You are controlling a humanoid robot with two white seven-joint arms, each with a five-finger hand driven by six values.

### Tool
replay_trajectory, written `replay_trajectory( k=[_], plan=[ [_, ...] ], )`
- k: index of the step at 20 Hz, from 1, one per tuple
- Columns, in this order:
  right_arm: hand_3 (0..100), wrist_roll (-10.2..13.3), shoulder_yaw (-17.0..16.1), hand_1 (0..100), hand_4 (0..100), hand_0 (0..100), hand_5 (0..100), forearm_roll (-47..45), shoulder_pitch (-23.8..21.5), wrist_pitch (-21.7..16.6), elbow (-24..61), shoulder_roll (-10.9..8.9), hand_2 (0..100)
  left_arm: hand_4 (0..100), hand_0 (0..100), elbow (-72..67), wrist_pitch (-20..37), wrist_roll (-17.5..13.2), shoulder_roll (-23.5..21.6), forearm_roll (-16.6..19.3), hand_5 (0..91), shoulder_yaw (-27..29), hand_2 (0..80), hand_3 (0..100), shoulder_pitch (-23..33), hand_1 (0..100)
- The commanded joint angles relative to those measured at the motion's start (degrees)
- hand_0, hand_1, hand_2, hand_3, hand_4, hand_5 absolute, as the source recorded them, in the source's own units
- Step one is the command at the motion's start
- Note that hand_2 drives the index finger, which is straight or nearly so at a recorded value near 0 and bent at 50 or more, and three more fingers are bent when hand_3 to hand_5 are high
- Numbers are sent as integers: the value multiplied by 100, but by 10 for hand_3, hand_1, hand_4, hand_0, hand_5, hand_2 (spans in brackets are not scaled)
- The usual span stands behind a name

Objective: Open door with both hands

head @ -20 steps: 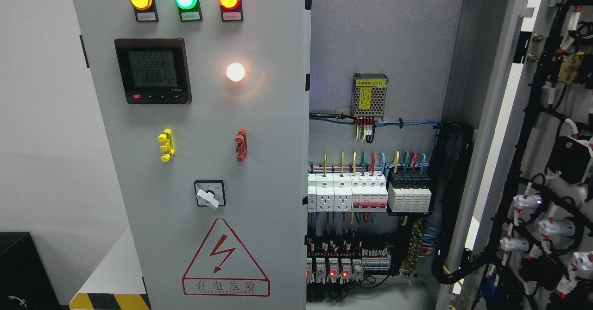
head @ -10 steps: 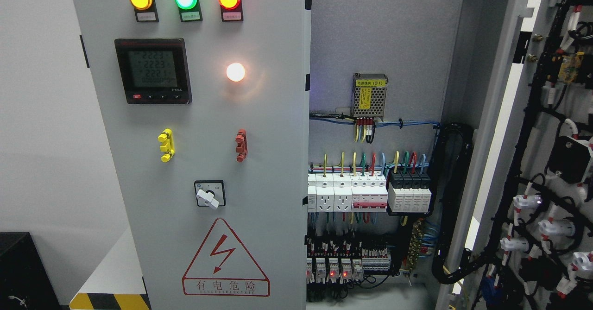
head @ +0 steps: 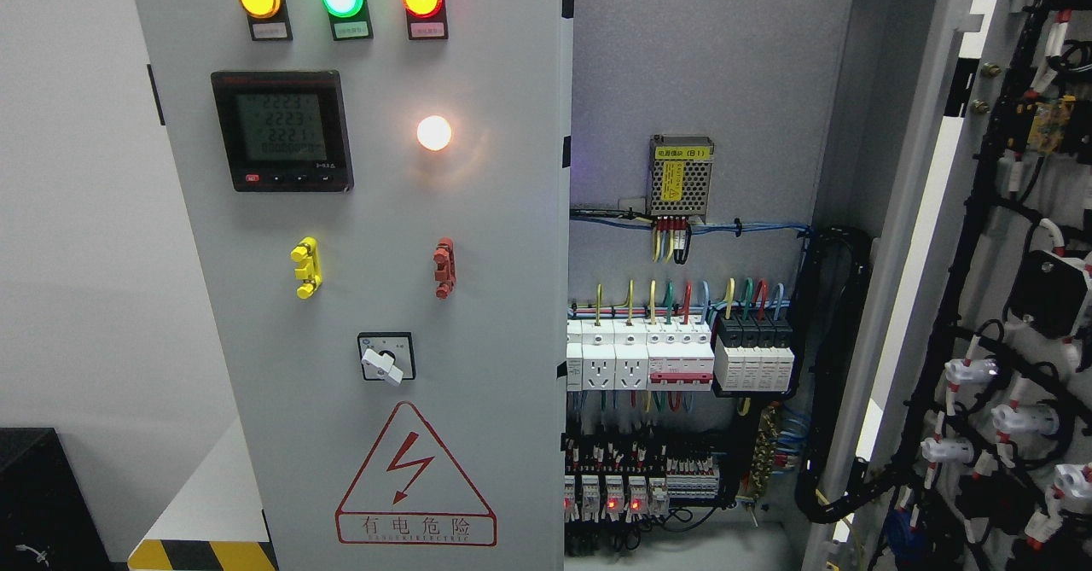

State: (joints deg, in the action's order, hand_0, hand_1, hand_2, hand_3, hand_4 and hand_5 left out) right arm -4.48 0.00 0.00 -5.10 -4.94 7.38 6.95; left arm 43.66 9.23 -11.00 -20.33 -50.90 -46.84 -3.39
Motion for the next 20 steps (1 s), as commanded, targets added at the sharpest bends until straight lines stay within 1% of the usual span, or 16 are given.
replay_trajectory(
  k=[1, 6, 9, 14, 20],
  plan=[
    [0, 0, 167, 0, 0, 0, 0, -88, 0, 1, 0, -1, 0, 0, 0, -1693, -9, 1, 627, 19, 0, 43, 0, 0, -4, 0],
    [0, 0, 167, 0, 0, 0, 0, -88, 0, 1, 0, -1, 0, 0, 0, -2282, -18, 1, 890, 19, 0, 52, 0, 0, -4, 0],
    [0, 0, 167, 0, 0, 0, 0, -88, 0, 1, 0, 8, 0, 0, 0, -2467, -18, 1, 943, 19, 0, 52, 0, 0, 13, 0],
    [0, 0, 167, 0, 0, 0, 0, -79, 0, 1, 0, -1, 0, 0, 0, -2704, -18, 1, 952, 19, 0, 201, 0, 0, 31, 0],
    [0, 0, 167, 0, 0, 0, 0, -79, 0, 1, 0, 8, 0, 0, 0, -3442, -18, -8, 1101, 19, 0, 193, 0, 0, 31, 0]
  ],
)
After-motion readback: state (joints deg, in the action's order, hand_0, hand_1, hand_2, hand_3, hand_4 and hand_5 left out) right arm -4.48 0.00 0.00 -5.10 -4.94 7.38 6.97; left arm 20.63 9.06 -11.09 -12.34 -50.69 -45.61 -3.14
